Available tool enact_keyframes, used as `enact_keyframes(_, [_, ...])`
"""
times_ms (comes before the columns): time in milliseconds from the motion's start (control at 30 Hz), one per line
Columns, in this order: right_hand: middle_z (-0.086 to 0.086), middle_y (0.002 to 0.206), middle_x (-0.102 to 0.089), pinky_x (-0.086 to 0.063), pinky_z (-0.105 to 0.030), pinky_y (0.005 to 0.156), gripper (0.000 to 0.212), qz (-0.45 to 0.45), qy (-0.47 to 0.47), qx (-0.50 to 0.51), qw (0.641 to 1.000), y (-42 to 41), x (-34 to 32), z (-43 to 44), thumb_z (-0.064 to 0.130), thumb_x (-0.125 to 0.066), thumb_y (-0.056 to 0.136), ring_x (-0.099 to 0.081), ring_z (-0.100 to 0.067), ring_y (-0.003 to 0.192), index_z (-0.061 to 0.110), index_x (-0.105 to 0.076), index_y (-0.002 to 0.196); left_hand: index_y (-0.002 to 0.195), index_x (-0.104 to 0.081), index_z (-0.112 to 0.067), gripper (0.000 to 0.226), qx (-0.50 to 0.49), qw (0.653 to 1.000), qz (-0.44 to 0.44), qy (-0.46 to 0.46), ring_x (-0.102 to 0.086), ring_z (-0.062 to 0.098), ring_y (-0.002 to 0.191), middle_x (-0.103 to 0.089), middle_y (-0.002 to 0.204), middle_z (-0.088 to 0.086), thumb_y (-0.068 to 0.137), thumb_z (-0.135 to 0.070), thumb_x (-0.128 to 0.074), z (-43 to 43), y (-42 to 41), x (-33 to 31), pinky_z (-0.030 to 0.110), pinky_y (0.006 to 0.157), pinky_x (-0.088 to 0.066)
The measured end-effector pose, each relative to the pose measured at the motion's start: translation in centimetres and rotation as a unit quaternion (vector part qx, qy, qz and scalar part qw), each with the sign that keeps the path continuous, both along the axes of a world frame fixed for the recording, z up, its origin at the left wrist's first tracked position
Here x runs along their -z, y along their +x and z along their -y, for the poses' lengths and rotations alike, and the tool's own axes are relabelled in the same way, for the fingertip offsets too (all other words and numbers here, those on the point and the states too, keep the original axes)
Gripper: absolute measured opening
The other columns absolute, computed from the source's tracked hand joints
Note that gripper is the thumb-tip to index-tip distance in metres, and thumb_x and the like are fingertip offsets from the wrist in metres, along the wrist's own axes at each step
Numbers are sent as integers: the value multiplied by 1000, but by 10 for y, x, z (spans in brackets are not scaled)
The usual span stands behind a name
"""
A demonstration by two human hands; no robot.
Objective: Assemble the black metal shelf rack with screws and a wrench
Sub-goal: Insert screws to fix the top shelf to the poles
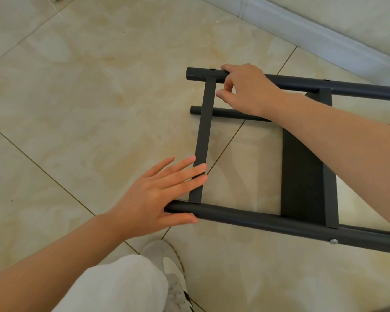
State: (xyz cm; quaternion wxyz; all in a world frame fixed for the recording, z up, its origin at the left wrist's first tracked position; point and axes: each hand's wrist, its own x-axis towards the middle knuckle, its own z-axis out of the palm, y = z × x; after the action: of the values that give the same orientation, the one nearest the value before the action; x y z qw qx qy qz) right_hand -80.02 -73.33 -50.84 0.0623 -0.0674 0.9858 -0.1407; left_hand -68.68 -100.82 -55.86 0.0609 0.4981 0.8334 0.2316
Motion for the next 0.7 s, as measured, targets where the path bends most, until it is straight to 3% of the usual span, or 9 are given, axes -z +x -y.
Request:
enact_keyframes(100, [-13,124,-65,-41,-33,98,35,-59,-48,58,995,14,-1,-2,31,-49,101,-61,-27,109,4,-65,87,149,-44,-20,65,-2,1000,-13,8,-26,21,151,-36,160,-3,97,-57,-55,1,1,3,45,122,-24])
enact_keyframes(200, [-4,106,-70,-36,-22,92,29,-96,-127,70,985,52,-1,2,32,-52,100,-61,-16,102,11,-63,82,148,-45,-20,63,-4,1000,-22,14,-27,22,151,-37,160,-3,97,-57,-55,1,1,5,45,121,-27])
enact_keyframes(333, [5,77,-65,-45,-14,74,22,19,-248,124,961,108,9,9,36,-56,97,-60,-6,75,18,-65,87,148,-46,-20,63,-3,1000,-23,19,-27,23,151,-37,159,-2,97,-56,-56,1,1,5,46,120,-28])
enact_keyframes(433, [1,70,-67,-50,-14,68,17,111,-316,176,926,135,21,14,35,-62,93,-63,-8,68,20,-69,87,147,-46,-18,62,-4,1000,-17,24,-28,24,151,-38,159,-1,98,-55,-55,0,2,6,45,120,-29])
enact_keyframes(567, [3,71,-74,-59,-22,69,8,248,-415,199,852,147,33,22,25,-69,89,-71,-10,70,18,-70,85,146,-47,-18,60,-10,1000,-13,23,-28,25,150,-38,158,1,99,-55,-53,0,4,7,43,120,-28])
enact_keyframes(700, [3,80,-77,-60,-24,75,5,334,-440,177,815,147,40,30,20,-67,92,-74,-15,77,15,-67,92,143,-50,-17,58,-9,999,-12,34,-31,25,149,-41,156,3,98,-54,-54,-1,3,6,43,119,-30])
